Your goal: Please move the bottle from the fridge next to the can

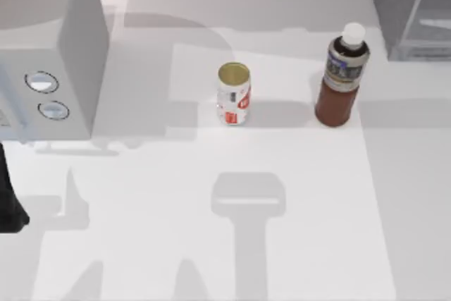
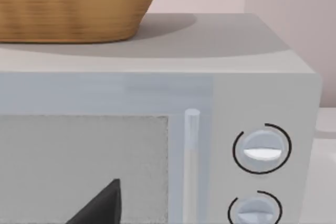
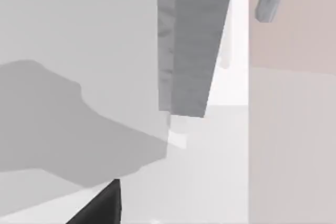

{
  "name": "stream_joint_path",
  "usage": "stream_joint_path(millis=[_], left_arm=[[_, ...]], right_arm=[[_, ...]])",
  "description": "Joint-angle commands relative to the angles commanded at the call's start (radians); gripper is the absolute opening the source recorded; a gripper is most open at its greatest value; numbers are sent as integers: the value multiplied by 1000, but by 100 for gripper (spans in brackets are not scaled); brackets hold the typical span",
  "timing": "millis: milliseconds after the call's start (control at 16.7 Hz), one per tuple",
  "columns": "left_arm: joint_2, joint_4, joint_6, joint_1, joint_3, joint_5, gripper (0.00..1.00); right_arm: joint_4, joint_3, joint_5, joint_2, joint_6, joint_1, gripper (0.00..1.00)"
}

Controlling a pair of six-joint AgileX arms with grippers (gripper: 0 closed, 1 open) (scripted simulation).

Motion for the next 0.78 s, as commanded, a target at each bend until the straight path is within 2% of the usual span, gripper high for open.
stream_joint_path(millis=[120,300,780], left_arm=[[0,0,0,0,0,0,100],[0,0,0,0,0,0,100],[0,0,0,0,0,0,100]], right_arm=[[-8,27,-35,92,-73,-75,100],[-17,47,-60,154,-108,-125,100],[14,44,-57,155,-75,-100,100]])
